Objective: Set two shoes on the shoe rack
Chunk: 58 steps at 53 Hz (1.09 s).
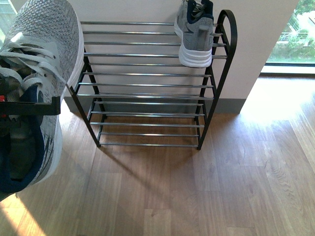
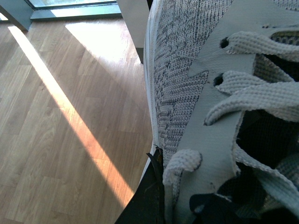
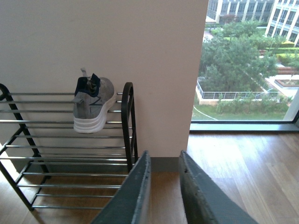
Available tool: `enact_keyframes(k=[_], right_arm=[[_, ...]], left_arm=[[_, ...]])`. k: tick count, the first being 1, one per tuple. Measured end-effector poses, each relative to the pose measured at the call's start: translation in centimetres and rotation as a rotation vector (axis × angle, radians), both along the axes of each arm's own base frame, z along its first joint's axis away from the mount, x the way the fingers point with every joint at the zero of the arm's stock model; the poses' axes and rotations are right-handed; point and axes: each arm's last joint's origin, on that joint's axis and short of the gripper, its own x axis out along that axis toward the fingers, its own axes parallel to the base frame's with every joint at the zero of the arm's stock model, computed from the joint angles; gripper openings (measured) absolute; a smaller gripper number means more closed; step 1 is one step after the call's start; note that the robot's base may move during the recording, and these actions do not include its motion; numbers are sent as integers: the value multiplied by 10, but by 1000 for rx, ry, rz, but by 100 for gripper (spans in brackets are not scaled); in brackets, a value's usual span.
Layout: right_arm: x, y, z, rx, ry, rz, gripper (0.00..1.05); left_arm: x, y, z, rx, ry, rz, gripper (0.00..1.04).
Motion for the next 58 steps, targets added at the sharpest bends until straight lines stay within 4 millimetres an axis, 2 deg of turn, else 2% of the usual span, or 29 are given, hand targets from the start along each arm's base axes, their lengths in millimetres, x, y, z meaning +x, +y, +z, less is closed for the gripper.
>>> enact_keyframes(k=[4,9,21,49,53,58], right_arm=[[0,0,0,0,0,0,36],[0,0,0,0,0,0,48],[0,0,0,0,-1,2,96],[0,0,0,0,0,-1,96],[0,0,0,0,0,-1,96],[0,0,0,0,0,-1,96]], left_arm=[[0,0,0,0,0,0,2],[0,0,0,0,0,0,2],[0,1,0,2,-1,5,2],[0,0,0,-3,-5,11,2],[6,-1,-2,-87,-55,75,2],[34,-4,-1,-248,-43,123,2]])
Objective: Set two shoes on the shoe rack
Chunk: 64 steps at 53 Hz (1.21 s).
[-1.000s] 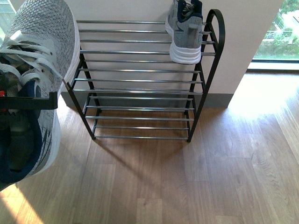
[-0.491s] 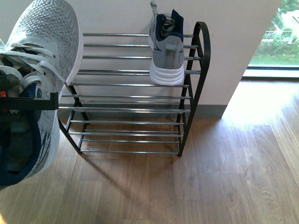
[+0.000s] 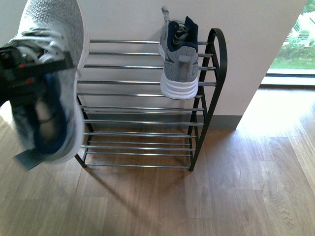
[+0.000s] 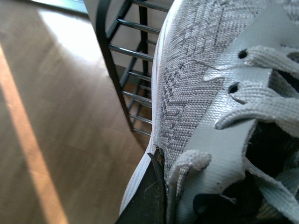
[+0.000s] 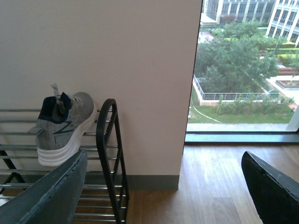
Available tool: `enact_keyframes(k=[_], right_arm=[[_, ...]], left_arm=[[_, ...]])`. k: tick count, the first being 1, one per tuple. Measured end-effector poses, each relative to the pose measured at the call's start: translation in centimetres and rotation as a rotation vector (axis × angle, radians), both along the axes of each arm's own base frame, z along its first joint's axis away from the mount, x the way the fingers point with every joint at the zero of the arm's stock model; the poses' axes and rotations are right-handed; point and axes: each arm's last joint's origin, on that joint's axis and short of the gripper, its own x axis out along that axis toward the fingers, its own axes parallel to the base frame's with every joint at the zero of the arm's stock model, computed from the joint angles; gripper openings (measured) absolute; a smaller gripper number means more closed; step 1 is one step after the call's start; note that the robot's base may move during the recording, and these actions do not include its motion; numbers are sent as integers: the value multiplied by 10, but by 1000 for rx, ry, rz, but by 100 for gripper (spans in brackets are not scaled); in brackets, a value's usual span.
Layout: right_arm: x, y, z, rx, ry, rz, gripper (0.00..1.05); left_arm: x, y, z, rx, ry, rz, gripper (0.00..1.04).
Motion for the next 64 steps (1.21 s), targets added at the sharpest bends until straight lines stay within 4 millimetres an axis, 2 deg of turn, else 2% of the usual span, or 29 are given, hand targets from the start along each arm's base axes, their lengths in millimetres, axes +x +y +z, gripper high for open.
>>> enact_keyframes(k=[6,10,19,26,33,42,55,57,64], right_arm=[[0,0,0,0,0,0,96],[0,0,0,0,0,0,96],[0,0,0,0,0,0,96],[0,0,0,0,0,0,96],[0,0,0,0,0,0,96],[0,0,0,0,0,0,96],[0,0,0,0,0,0,96],[0,0,0,0,0,0,96],[0,0,0,0,0,0,96]], left_arm=[[46,-5,-1,-186,41,23,2],[86,-13,-4,-263,92,16,2],[160,-45,-14,-249,229,-133,2],[198,-70,-23,-190,290,-208,2],[227,-83,-25,-182,309,-223,2],[250,-98,-25,-199,298,-244,2],[258,-108,-27,-194,295,-253,2],[258,-109,-28,-193,292,-256,7],[249,-114,-27,-198,270,-276,35]])
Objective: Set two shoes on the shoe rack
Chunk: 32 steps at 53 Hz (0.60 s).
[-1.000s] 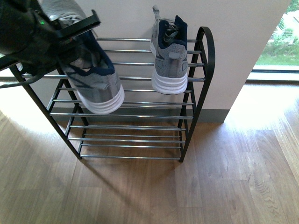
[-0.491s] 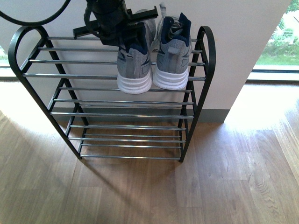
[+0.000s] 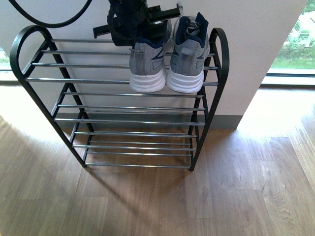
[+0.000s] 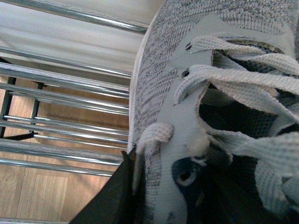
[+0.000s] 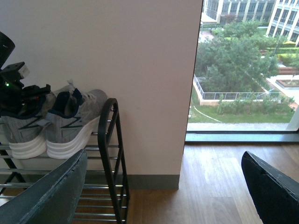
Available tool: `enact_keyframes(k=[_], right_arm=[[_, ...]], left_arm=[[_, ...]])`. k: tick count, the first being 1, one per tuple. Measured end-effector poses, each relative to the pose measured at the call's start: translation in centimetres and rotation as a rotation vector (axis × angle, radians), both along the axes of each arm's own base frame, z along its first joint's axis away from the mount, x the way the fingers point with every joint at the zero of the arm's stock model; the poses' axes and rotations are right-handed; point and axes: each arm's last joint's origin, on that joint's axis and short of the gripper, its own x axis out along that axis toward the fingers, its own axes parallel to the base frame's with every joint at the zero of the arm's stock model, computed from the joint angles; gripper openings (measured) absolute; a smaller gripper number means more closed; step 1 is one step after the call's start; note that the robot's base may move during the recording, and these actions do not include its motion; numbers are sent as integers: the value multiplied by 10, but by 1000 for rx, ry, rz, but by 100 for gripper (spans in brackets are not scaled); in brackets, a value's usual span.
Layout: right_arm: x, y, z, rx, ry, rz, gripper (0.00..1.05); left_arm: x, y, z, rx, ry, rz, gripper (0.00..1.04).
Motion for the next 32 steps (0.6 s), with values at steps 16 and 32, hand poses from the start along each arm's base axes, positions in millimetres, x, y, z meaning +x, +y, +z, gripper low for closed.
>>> enact_keyframes(k=[16,32], right_arm=[[0,0,0,0,0,0,96],[0,0,0,0,0,0,96]], left_arm=[[-25,2,21,26,-47,10,97],[-41,12,40,8,-113,33,95]])
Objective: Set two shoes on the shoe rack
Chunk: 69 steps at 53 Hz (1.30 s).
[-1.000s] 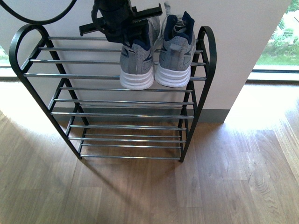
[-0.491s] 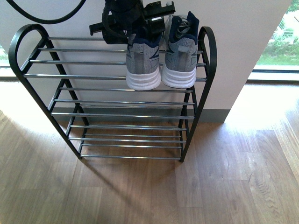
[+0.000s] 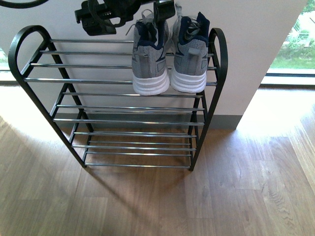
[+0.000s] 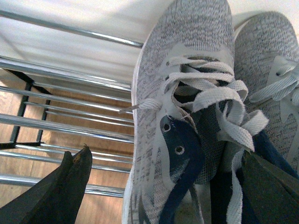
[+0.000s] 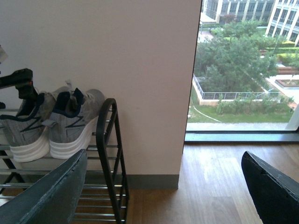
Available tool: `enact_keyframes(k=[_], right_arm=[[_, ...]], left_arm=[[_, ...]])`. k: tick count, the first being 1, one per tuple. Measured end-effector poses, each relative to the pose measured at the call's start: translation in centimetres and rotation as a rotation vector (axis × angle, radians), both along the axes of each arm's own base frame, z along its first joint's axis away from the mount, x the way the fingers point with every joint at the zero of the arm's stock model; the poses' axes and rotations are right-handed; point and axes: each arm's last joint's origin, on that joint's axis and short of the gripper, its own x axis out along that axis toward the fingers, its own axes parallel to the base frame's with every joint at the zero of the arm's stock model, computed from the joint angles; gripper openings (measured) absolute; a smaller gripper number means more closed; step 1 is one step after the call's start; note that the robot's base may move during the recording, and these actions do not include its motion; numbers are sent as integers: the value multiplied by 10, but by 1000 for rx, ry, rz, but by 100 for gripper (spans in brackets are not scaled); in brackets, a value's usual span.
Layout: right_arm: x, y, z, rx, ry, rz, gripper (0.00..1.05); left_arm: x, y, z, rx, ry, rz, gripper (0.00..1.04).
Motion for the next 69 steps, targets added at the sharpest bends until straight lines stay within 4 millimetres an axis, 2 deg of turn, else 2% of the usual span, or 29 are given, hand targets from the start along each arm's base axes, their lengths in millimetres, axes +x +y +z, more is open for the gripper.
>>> enact_keyframes(k=[7,21,27,34,39,45,50,54,59,64,69], right_arm=[[0,0,0,0,0,0,96],[0,0,0,0,0,0,96],[0,0,0,0,0,0,96],[0,0,0,0,0,0,96],[0,0,0,0,0,0,96],[0,0,0,0,0,0,96],[0,0,0,0,0,0,96],[0,0,0,0,0,0,96],[0,0,0,0,0,-1,96],[0,0,0,0,0,0,96],[0,0,0,0,0,0,96]], left_arm=[[-18,11,21,2,-74,37,95],[-61,34,41,27,-177,115,95],[-96,53,54,51,-250,178,95],[-155,71,70,73,-349,247,95],[-191,79,70,59,-374,280,95],[-224,89,62,69,-370,332,95],[-235,94,59,55,-375,348,95],[-236,98,53,18,-488,230,85],[-248,114,45,66,-642,129,71],[-268,138,45,177,-757,85,49],[-282,155,37,224,-754,71,27]])
